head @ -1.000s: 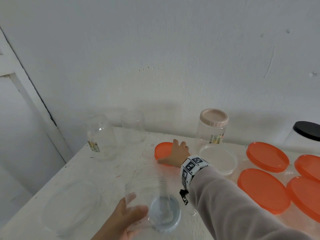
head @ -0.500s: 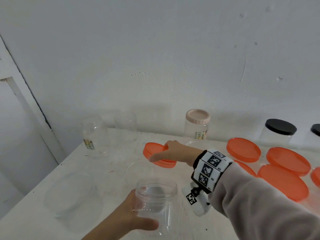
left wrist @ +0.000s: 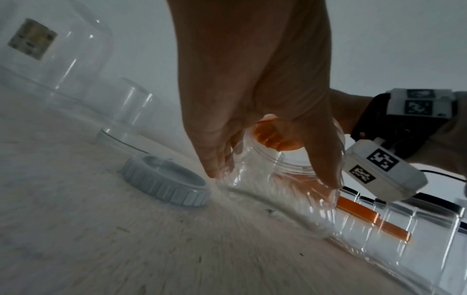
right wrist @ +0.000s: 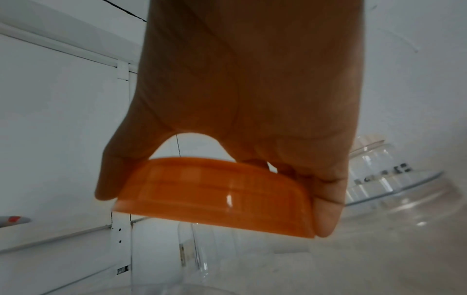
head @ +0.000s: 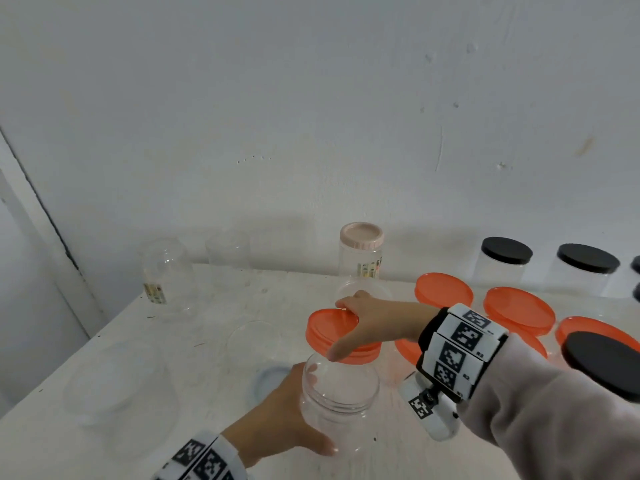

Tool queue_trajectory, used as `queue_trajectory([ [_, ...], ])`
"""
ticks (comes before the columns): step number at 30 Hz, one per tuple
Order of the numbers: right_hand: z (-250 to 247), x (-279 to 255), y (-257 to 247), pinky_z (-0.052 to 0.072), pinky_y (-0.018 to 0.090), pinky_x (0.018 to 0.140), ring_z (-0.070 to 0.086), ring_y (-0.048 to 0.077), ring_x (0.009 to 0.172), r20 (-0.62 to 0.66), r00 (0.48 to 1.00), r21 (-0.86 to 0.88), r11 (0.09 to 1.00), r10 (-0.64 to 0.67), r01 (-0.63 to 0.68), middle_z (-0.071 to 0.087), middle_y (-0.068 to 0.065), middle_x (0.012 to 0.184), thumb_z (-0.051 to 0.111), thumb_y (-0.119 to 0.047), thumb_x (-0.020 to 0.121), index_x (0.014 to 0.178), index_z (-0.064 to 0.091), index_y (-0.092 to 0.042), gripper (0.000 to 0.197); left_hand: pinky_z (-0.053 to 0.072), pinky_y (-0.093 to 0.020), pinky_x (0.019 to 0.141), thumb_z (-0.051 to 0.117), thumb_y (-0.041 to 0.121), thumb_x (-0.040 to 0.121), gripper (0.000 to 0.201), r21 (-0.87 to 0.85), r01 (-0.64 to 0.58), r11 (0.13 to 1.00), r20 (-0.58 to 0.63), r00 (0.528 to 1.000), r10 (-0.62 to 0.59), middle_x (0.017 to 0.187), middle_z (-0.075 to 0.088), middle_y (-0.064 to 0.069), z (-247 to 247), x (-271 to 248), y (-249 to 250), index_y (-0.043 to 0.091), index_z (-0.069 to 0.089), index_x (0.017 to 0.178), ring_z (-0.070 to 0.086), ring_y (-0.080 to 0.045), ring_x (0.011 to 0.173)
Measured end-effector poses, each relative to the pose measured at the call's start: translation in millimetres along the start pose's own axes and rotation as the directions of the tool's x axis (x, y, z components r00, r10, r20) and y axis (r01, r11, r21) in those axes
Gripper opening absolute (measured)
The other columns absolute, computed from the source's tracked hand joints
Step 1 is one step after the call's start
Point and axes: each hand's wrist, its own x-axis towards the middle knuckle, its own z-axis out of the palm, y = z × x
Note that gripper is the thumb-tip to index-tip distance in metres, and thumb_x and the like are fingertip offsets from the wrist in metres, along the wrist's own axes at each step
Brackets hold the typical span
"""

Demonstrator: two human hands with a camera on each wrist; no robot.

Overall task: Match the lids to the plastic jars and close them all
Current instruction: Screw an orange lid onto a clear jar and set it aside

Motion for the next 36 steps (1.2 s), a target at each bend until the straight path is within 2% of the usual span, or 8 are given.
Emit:
queue_trajectory([
  [3,2,-11,5,0.036,0.043,0.108,0.029,0.022,0.135,0.020,0.999,-0.065,0.997,-0.030,0.031,0.017,-0.007,0.149,0.075,-0.063,0.068,0.153,0.010,-0.032,0.111,0.034,-0.019,0.101,0.091,0.046,0.048,0.124,0.002,0.018,1.000,0.056,0.998,-0.018,0.141,0.034,0.021,9,9,-7,0.037,0.014,0.145,0.036,0.001,0.121],
  [5,5,-16,8,0.038,0.037,0.101,0.030,0.022,0.133,0.039,0.998,-0.104,0.993,-0.050,0.054,0.017,-0.008,0.147,0.076,-0.060,0.069,0.152,0.008,-0.035,0.111,0.038,-0.024,0.105,0.091,0.038,0.051,0.122,-0.031,-0.030,0.999,0.077,0.996,0.033,0.141,0.037,0.019,13,10,-8,0.037,0.013,0.145,0.040,-0.001,0.125],
  [8,13,-20,12,0.038,0.035,0.097,0.028,0.022,0.133,0.072,0.995,-0.171,0.982,-0.067,0.079,0.018,-0.010,0.142,0.078,-0.057,0.068,0.152,0.006,-0.037,0.113,0.041,-0.005,0.085,0.087,0.016,0.062,0.098,-0.055,-0.099,0.994,0.078,0.992,0.103,0.126,0.044,0.019,18,10,4,0.038,0.025,0.135,0.048,0.010,0.111],
  [11,21,-22,14,0.039,0.038,0.100,0.026,0.020,0.133,0.092,0.993,-0.237,0.967,-0.072,0.092,0.019,-0.010,0.139,0.080,-0.056,0.067,0.151,0.007,-0.037,0.113,0.041,0.002,0.075,0.083,0.004,0.067,0.078,-0.087,-0.137,0.987,0.066,0.988,0.143,0.114,0.046,0.020,18,11,12,0.039,0.033,0.116,0.051,0.019,0.099],
  [16,29,-21,13,0.040,0.046,0.104,0.024,0.021,0.133,0.102,0.992,-0.306,0.946,-0.076,0.104,0.019,-0.009,0.135,0.082,-0.055,0.064,0.151,0.008,-0.032,0.116,0.042,-0.027,0.106,0.085,0.015,0.069,0.094,-0.135,-0.085,0.987,0.035,0.995,0.090,0.135,0.039,0.011,20,9,14,0.034,0.019,0.134,0.045,-0.008,0.122],
  [19,31,-21,11,0.040,0.049,0.104,0.022,0.021,0.135,0.109,0.991,-0.314,0.943,-0.077,0.108,0.017,-0.009,0.138,0.081,-0.054,0.065,0.152,0.006,-0.033,0.117,0.039,-0.036,0.109,0.087,0.021,0.066,0.105,-0.114,-0.075,0.991,0.014,0.997,0.077,0.137,0.037,0.010,23,12,10,0.030,0.014,0.140,0.042,-0.012,0.127],
  [26,36,-17,7,0.040,0.052,0.104,0.021,0.022,0.136,0.133,0.988,-0.385,0.914,-0.083,0.128,0.017,-0.007,0.141,0.082,-0.049,0.066,0.152,0.006,-0.034,0.116,0.045,-0.028,0.102,0.090,0.035,0.060,0.107,-0.071,-0.063,0.995,-0.047,0.997,0.060,0.129,0.044,0.014,28,19,-5,0.037,0.015,0.136,0.047,-0.007,0.118],
  [36,39,-14,10,0.046,0.049,0.095,0.030,0.024,0.130,0.114,0.990,-0.429,0.894,-0.086,0.127,0.020,-0.005,0.137,0.081,-0.053,0.064,0.149,0.011,-0.033,0.112,0.045,-0.032,0.104,0.089,0.039,0.061,0.109,-0.050,-0.078,0.996,-0.069,0.995,0.074,0.133,0.045,0.011,31,22,-11,0.032,0.016,0.141,0.048,-0.010,0.121],
])
